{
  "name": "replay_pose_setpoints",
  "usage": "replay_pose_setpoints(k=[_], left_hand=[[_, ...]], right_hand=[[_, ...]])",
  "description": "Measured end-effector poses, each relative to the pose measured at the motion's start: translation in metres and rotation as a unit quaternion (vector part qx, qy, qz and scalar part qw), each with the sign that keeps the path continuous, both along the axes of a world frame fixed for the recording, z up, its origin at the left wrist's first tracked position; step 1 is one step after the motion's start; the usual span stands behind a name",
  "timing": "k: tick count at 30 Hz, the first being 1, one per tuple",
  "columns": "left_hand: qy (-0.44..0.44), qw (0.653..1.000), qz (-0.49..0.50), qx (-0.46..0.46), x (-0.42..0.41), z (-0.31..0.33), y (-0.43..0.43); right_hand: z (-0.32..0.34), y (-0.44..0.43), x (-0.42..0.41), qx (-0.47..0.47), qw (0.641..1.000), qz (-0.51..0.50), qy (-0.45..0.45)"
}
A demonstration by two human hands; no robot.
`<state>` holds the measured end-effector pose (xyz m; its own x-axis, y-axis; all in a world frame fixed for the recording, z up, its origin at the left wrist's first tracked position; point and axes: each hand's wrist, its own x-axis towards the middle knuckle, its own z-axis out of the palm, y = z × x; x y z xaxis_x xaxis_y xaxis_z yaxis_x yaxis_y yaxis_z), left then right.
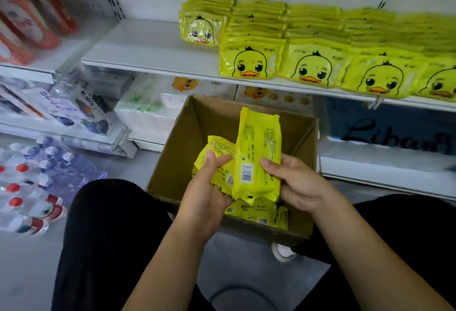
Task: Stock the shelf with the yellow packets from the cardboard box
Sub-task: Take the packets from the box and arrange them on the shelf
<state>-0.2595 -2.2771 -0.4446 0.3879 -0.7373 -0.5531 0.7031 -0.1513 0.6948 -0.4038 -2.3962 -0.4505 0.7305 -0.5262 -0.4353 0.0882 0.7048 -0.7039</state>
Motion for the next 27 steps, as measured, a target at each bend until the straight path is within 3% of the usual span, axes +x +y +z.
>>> replay_pose_setpoints(k=[3, 8, 12, 14, 17, 20, 23, 27], left_hand=[[-0.019, 0.999, 0.033, 0.027, -0.008, 0.004, 0.004], [-0.2, 0.977, -0.014, 0.075, -0.018, 0.011, 0.01], [-0.256, 0.963, -0.057, 0.055, -0.023, 0.024, 0.004], [-0.288, 0.956, -0.04, 0.044, -0.024, 0.024, 0.0], [-0.235, 0.972, 0.013, 0.023, -0.025, 0.024, -0.007], [-0.117, 0.989, 0.085, -0.004, -0.03, 0.024, -0.012], [-0.065, 0.989, 0.13, -0.028, -0.037, 0.026, -0.015], [-0.062, 0.989, 0.13, -0.029, -0.038, 0.03, -0.015]], right_hand=[[0.003, 0.011, -0.012, -0.059, 0.997, 0.01, 0.054], [0.001, 0.013, -0.032, -0.155, 0.981, 0.026, 0.116], [0.008, 0.014, -0.048, -0.216, 0.962, 0.129, 0.109], [0.01, 0.014, -0.052, -0.223, 0.962, 0.124, 0.099], [0.012, 0.006, -0.052, -0.195, 0.976, -0.021, 0.096], [0.014, -0.009, -0.05, -0.073, 0.98, -0.181, 0.027], [0.017, -0.013, -0.044, 0.013, 0.98, -0.198, -0.023], [0.02, -0.004, -0.029, -0.021, 0.979, -0.203, 0.022]])
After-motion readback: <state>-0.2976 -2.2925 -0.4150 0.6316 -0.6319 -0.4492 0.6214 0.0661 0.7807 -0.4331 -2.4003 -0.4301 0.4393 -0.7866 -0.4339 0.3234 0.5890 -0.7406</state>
